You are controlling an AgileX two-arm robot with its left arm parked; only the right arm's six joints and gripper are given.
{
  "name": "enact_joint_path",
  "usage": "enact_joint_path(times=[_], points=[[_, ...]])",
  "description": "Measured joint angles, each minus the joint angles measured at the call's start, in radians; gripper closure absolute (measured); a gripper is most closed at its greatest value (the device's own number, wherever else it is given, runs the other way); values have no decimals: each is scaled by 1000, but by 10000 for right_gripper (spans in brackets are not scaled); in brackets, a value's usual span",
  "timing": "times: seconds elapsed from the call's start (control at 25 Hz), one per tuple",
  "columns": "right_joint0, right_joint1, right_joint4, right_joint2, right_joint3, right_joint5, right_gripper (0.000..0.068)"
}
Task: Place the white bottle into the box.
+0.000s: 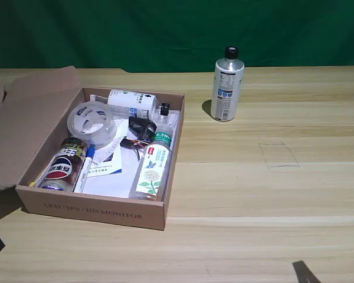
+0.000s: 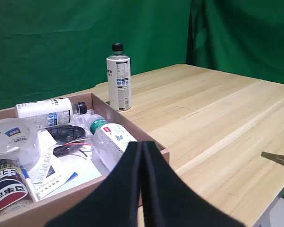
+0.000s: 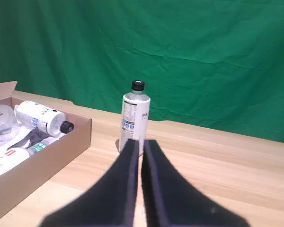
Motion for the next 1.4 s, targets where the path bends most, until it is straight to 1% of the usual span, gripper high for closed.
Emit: enact_joint_path(times=[1.0,1.2,1.32,1.4], points=[[0,0,1,0,0,0,680],[0,0,47,0,0,7,680],[0,8,-3,0,0,24,654],[0,37,-54,0,-1,30,599]])
